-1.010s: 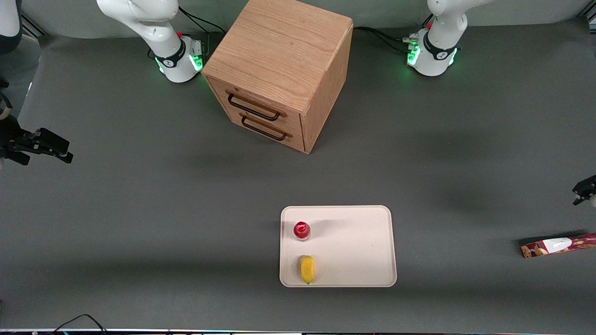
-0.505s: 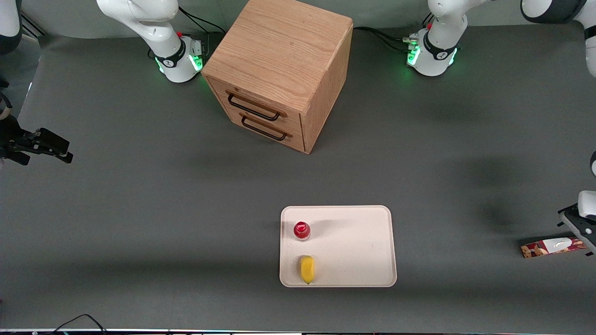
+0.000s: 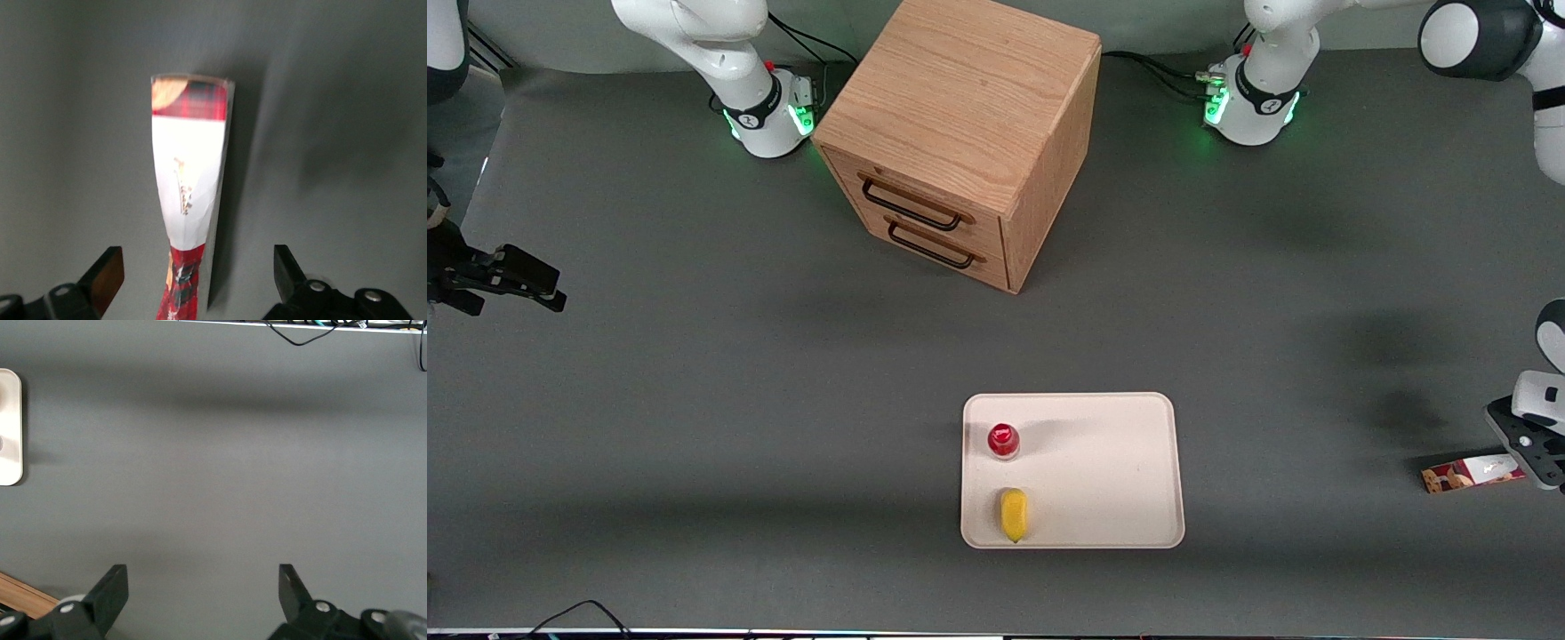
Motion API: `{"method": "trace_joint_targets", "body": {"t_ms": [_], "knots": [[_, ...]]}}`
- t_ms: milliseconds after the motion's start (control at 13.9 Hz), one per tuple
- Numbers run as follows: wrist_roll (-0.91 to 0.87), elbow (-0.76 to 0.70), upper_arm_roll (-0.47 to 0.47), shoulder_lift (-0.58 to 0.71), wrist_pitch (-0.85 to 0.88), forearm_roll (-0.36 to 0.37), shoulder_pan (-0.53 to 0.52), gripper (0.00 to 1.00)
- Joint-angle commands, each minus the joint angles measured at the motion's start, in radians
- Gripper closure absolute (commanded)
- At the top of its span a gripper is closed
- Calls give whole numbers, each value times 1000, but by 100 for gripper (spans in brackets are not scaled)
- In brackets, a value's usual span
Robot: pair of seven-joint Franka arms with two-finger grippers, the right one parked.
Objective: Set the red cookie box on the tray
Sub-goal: 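Close the left gripper on the cookie box end and lift it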
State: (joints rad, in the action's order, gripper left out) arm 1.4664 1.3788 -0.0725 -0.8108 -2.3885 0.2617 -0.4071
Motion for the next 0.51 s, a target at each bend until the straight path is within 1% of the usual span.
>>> {"method": "trace_joint_targets", "body": {"t_ms": [0,72,144,216,289,361,433], "knots": [[60,-81,2,-91,-63,10,-4,1],[61,-87,2,-99,-63,8,-6,4],[60,-89,2,-103,-64,5,-6,10],[58,-90,3,-108,-64,5,-6,22],[60,-90,3,-110,-64,7,-6,40],[61,-90,3,-108,-64,7,-6,60],[60,-90,3,-107,-64,7,-7,79]]}}
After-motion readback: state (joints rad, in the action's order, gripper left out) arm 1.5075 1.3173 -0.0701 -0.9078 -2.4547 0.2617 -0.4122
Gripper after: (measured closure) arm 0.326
